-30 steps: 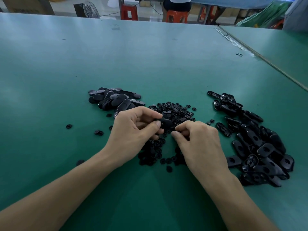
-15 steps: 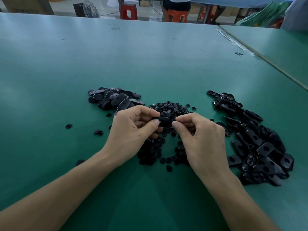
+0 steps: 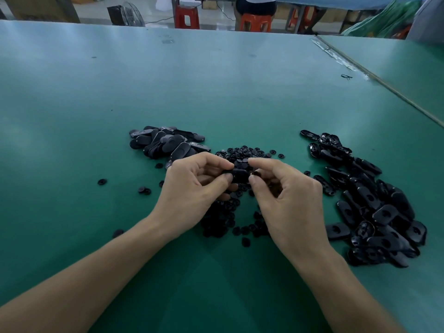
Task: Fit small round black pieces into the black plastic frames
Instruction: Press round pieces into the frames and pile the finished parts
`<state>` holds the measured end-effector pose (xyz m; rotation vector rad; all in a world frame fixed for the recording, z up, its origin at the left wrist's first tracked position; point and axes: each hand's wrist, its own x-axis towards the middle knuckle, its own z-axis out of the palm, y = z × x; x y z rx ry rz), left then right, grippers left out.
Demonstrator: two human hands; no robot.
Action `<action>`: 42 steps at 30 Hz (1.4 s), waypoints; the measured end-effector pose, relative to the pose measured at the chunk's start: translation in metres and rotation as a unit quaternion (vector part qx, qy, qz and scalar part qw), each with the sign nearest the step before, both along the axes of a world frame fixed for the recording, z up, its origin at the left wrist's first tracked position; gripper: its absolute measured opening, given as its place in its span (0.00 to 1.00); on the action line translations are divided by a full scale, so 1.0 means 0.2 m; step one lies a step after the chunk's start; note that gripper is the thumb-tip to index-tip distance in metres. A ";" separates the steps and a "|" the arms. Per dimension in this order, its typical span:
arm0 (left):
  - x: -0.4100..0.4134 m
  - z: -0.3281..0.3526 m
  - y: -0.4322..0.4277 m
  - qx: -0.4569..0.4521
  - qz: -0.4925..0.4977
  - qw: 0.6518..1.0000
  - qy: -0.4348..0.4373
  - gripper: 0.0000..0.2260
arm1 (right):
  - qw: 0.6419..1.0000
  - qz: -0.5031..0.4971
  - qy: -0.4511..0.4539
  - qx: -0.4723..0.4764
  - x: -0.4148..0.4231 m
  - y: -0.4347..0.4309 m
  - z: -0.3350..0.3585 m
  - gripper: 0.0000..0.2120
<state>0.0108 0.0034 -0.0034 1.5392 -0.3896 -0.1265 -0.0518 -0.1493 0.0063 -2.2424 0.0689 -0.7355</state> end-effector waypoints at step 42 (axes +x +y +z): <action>-0.04 -0.01 0.00 0.067 -0.010 0.991 -0.112 0.12 | 0.995 0.052 0.063 0.062 -0.02 0.02 0.01 0.18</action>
